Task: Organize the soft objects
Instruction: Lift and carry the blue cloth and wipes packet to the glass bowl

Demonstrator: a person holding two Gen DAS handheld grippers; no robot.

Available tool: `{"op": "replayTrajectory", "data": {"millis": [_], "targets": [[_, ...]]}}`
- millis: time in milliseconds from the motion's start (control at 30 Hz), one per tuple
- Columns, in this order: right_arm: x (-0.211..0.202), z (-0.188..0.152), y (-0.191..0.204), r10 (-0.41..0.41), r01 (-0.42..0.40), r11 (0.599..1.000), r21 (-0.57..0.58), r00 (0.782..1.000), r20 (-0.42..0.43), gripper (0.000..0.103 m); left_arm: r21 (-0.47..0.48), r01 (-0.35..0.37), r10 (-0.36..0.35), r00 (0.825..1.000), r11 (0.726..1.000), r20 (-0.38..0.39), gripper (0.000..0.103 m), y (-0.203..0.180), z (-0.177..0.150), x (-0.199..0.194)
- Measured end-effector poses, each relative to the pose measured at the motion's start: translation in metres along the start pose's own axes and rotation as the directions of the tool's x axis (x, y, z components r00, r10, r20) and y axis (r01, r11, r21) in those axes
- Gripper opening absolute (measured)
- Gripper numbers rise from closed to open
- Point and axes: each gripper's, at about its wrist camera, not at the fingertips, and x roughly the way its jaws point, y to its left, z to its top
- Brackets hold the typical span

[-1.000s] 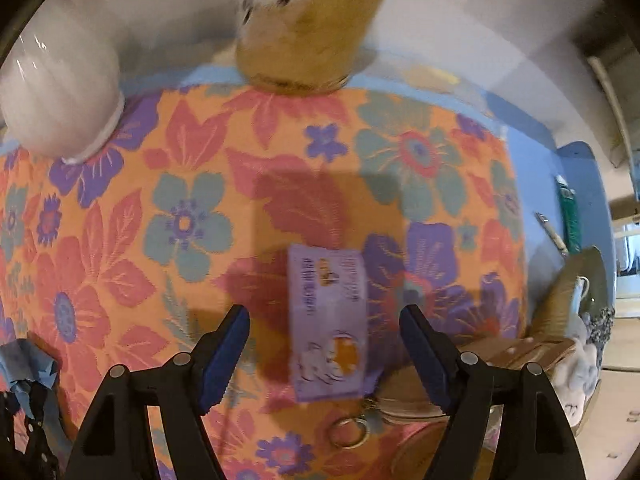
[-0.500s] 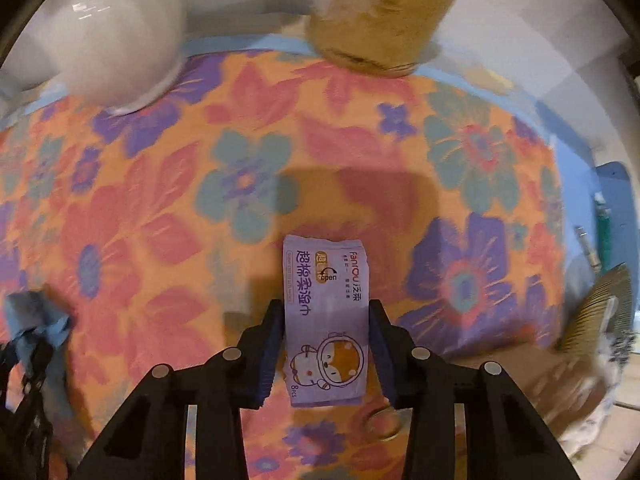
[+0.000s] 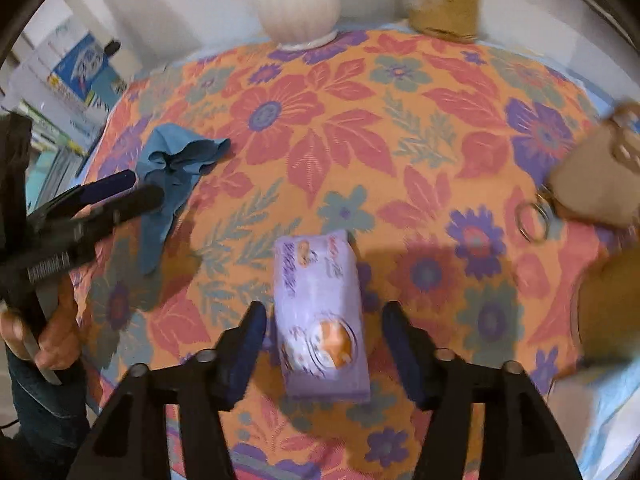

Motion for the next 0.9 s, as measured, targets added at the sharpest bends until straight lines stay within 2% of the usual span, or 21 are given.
{"op": "replayTrajectory", "data": {"millis": [133,200,233,267,300,333,367,400,433,500,600,667,800,900], "targets": [[-0.004,-0.013,-0.010,-0.036,0.036,0.999,0.008,0.997,0.070,0.060,-0.130,0.029,-0.034,0.999,0.991,-0.029,0.079,0.017,0.011,0.022],[-0.002,-0.014,-0.013,-0.098,0.100,0.995,-0.007,0.989,0.109,0.059,-0.124,-0.012,0.011,1.000,0.992,-0.005,0.077,0.014,0.011,0.026],[0.004,-0.012,-0.013,-0.121,0.124,0.992,-0.015,0.985,0.121,0.057,-0.101,-0.042,0.041,0.999,0.994,-0.007,0.065,0.008,0.011,0.027],[0.005,-0.014,-0.009,-0.156,0.162,0.986,-0.030,0.978,0.136,0.050,-0.063,-0.110,0.110,0.994,0.992,-0.003,0.057,-0.001,0.009,0.027],[0.005,-0.016,-0.002,-0.179,0.191,0.980,-0.063,0.970,0.163,0.038,-0.039,-0.157,0.157,0.988,0.987,-0.002,0.042,-0.005,0.008,0.029],[0.005,-0.013,-0.002,-0.182,0.200,0.975,-0.094,0.967,0.177,0.038,-0.011,-0.209,0.209,0.978,0.978,0.001,0.029,-0.010,0.006,0.029],[0.005,-0.015,0.004,-0.206,0.230,0.966,-0.117,0.960,0.188,0.038,-0.008,-0.208,0.208,0.978,0.978,0.010,0.020,-0.013,0.002,0.026],[0.005,-0.014,0.005,-0.212,0.238,0.963,-0.126,0.958,0.191,0.038,-0.030,-0.155,0.156,0.988,0.987,0.005,0.010,-0.013,-0.002,0.023],[0.005,-0.014,0.005,-0.196,0.222,0.967,-0.128,0.963,0.187,0.038,-0.044,-0.131,0.131,0.991,0.990,0.006,0.009,-0.012,-0.005,0.021],[0.000,-0.016,-0.003,-0.097,0.114,0.988,-0.104,0.983,0.155,0.038,-0.044,-0.119,0.119,0.993,0.992,0.014,0.008,-0.017,-0.015,0.013],[-0.017,-0.021,-0.014,-0.003,0.013,0.998,-0.067,0.989,0.148,0.038,-0.027,-0.034,0.035,0.999,0.999,0.035,0.008,-0.034,-0.026,-0.007],[-0.032,-0.025,-0.017,0.006,0.004,0.998,-0.062,0.987,0.160,0.038,-0.016,0.027,-0.026,0.999,1.000,0.040,0.008,-0.048,-0.030,-0.020],[-0.089,-0.039,-0.038,0.010,-0.006,1.000,-0.018,0.974,0.225,0.038,0.041,0.111,-0.114,0.992,0.993,0.061,0.008,-0.086,-0.034,-0.054],[-0.125,-0.055,-0.061,0.011,-0.018,1.000,0.024,0.964,0.265,0.038,0.129,0.150,-0.163,0.982,0.980,0.097,0.008,-0.124,-0.033,-0.083]]}}
